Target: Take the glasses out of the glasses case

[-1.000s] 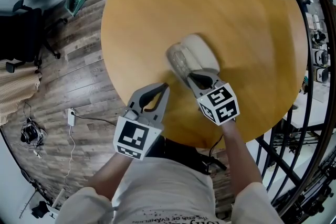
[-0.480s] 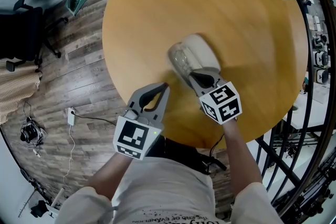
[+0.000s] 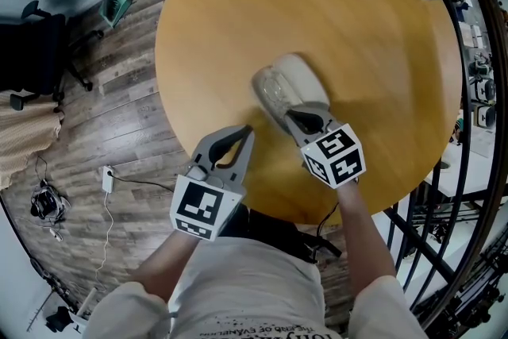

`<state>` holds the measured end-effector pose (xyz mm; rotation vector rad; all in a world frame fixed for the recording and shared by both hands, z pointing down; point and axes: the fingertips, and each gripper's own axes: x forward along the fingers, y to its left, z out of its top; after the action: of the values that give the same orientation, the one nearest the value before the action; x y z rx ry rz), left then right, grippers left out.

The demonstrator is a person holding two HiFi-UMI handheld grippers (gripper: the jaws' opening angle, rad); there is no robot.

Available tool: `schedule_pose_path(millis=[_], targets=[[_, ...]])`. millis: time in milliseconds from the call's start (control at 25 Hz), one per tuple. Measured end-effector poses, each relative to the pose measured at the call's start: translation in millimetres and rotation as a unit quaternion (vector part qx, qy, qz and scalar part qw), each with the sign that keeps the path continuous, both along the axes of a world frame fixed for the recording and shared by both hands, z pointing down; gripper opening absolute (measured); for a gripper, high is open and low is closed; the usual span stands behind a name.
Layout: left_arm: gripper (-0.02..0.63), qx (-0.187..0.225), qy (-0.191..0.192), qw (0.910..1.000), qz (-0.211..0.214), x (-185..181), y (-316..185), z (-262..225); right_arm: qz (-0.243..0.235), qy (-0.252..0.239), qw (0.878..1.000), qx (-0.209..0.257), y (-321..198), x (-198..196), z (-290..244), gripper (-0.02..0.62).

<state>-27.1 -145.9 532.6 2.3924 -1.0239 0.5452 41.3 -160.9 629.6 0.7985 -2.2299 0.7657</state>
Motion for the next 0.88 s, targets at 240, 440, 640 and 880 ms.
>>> schedule_pose_path(millis=[240, 440, 640, 880], targets=[[0.025, 0.009, 0.001, 1.0000, -0.001, 0, 1, -10, 0.005, -0.001, 1.000, 0.013, -2, 3, -18, 0.037], [0.025, 0.021, 0.002, 0.9998, -0.001, -1, 4, -25, 0.010, -0.004, 1.000, 0.026, 0, 5, -39, 0.036], [0.025, 0.035, 0.000, 0.9994, -0.001, -3, 13, -40, 0.017, -0.011, 0.999, 0.045, 7, 7, -65, 0.037], [0.025, 0.050, -0.001, 0.9987, 0.001, -10, 20, -58, 0.027, -0.020, 0.997, 0.072, 14, 6, -97, 0.035]])
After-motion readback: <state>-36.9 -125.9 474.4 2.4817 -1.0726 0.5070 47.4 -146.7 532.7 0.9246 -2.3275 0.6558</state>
